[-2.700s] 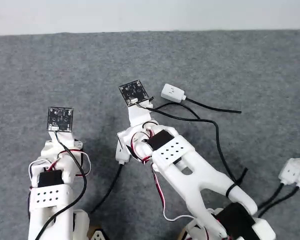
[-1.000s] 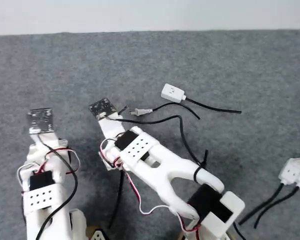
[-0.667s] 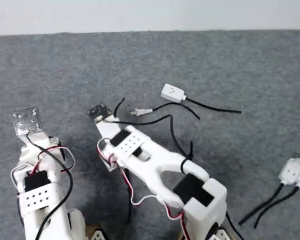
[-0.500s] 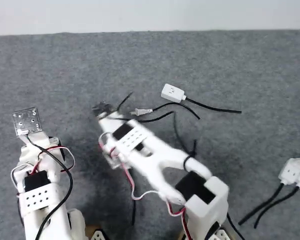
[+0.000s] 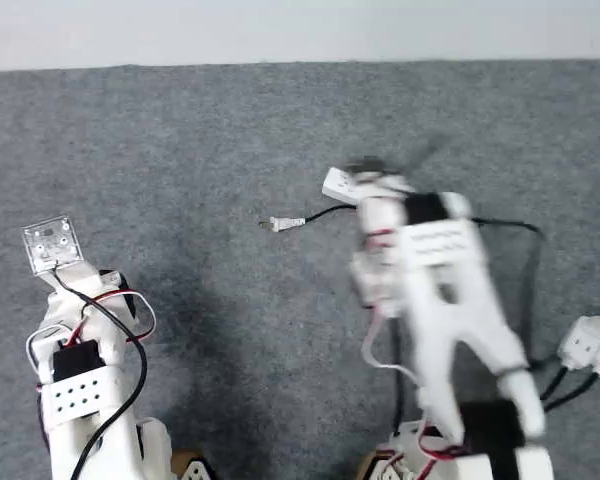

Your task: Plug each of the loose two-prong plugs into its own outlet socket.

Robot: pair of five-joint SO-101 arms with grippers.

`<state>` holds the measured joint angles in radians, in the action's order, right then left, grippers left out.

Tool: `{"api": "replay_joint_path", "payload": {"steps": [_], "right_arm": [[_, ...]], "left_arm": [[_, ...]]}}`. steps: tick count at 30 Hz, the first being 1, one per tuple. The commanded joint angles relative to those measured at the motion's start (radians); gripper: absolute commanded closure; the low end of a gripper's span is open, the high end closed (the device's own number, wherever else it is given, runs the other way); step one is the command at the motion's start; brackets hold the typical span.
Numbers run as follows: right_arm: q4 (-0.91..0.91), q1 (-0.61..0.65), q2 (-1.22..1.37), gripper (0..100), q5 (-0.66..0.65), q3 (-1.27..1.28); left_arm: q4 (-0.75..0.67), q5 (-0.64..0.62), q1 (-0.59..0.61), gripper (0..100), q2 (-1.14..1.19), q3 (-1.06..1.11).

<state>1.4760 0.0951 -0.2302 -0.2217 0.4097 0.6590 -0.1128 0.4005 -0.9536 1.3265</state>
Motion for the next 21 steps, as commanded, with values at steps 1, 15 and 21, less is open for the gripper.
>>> {"api": "replay_joint_path", "payload": {"steps": [1,15,21], "right_arm": [[-0.090,-0.285,-0.116,99.0,-0.120,0.084],[-0.249,-0.759,-0.001,81.4,-0.411,0.109],[-0.047,-0.754,-0.012,67.8,-0.416,-0.054]], "left_arm": [[0.008,-0.012,-0.009,96,-0.009,-0.053],[0.034,-0.014,-0.029,96,-0.009,-0.050],[0.032,-0.014,-0.026,96,-0.009,-0.048]]}}
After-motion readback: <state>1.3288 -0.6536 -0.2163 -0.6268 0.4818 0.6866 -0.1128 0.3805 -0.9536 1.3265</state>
